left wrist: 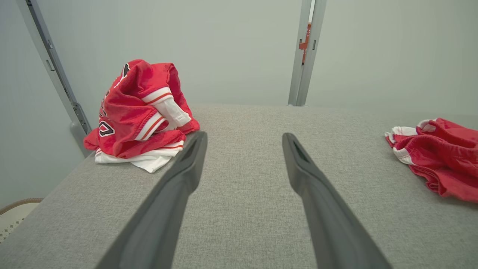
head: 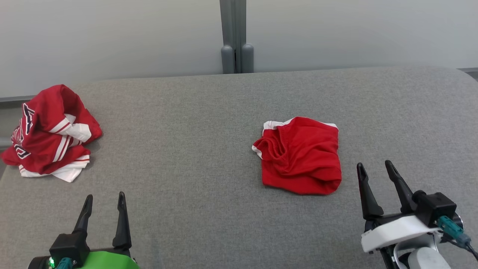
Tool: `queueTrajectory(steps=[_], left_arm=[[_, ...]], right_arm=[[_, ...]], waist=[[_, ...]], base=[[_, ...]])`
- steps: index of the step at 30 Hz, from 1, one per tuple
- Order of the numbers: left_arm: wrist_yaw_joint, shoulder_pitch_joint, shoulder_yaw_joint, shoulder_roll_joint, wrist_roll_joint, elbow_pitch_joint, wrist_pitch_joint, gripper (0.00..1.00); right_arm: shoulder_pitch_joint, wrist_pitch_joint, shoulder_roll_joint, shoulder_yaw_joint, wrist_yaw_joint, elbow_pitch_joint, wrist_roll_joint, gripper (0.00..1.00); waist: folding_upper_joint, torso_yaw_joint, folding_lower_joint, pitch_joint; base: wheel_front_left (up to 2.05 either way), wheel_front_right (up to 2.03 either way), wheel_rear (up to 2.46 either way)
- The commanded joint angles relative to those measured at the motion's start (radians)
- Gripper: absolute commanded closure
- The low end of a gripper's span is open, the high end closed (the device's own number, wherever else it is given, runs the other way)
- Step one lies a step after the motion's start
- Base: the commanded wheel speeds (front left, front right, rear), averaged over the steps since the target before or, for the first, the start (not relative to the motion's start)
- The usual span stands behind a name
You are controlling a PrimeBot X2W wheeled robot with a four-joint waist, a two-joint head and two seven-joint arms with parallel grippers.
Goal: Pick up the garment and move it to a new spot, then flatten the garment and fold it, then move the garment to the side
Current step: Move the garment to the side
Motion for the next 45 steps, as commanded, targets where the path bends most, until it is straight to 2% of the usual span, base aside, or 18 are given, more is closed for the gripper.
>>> queueTrajectory(steps=[1,9,16,27,35,36,37,38,39,45], left_arm=[[0.002,-0.003,-0.004,0.001,-0.004,-0.001,-0.003,0.00],[0.002,-0.045,-0.030,0.001,-0.012,0.000,-0.003,0.00],[0.007,-0.084,-0.062,0.001,-0.025,0.001,-0.003,0.00],[0.026,-0.130,-0.103,0.001,-0.039,-0.002,-0.003,0.00],[0.034,-0.140,-0.109,0.001,-0.045,-0.004,-0.003,0.00],[0.034,-0.143,-0.111,0.001,-0.045,-0.005,-0.003,0.00],[0.034,-0.147,-0.115,0.001,-0.046,-0.004,-0.003,0.00],[0.033,-0.151,-0.118,0.001,-0.046,-0.003,-0.003,0.00],[0.034,-0.155,-0.121,0.001,-0.047,-0.003,-0.003,0.00],[0.038,-0.173,-0.125,0.001,-0.044,-0.013,-0.003,0.00]], right_arm=[[-0.032,-0.003,-0.013,0.005,0.000,0.011,-0.009,0.00],[-0.234,0.015,-0.080,0.060,0.000,0.140,-0.008,0.00],[-0.396,0.076,-0.107,0.081,0.000,0.319,-0.002,0.00],[-0.490,0.078,-0.082,0.071,0.000,0.627,0.045,0.00],[-0.480,0.057,-0.030,0.080,0.000,0.757,0.100,0.00],[-0.482,0.063,-0.026,0.084,0.000,0.770,0.112,0.23],[-0.488,0.073,-0.021,0.091,0.000,0.784,0.128,0.68],[-0.493,0.081,-0.022,0.099,0.000,0.794,0.135,0.95],[-0.503,0.081,-0.027,0.107,0.000,0.803,0.144,1.00],[-0.584,0.069,-0.089,0.188,-0.002,0.808,0.131,1.00]], waist=[[0.0000,0.006,0.0000,0.010],[0.0000,0.039,0.0000,0.072],[0.0000,0.080,0.0000,0.140],[0.0000,0.114,0.0000,0.205],[0.0000,0.104,0.0000,0.225],[0.0000,0.103,0.0000,0.228],[0.0000,0.102,0.0000,0.233],[0.0000,0.103,0.0000,0.237],[0.0000,0.103,0.0000,0.240],[0.0000,0.092,0.0000,0.264]], base=[[0.00,0.00,0.00],[0.00,0.00,0.00],[0.00,0.00,0.00],[0.00,0.00,0.00],[0.00,0.00,0.00],[0.00,0.00,0.00],[0.00,0.00,0.00],[0.00,0.00,0.00],[0.00,0.00,0.00],[0.00,0.00,0.00]])
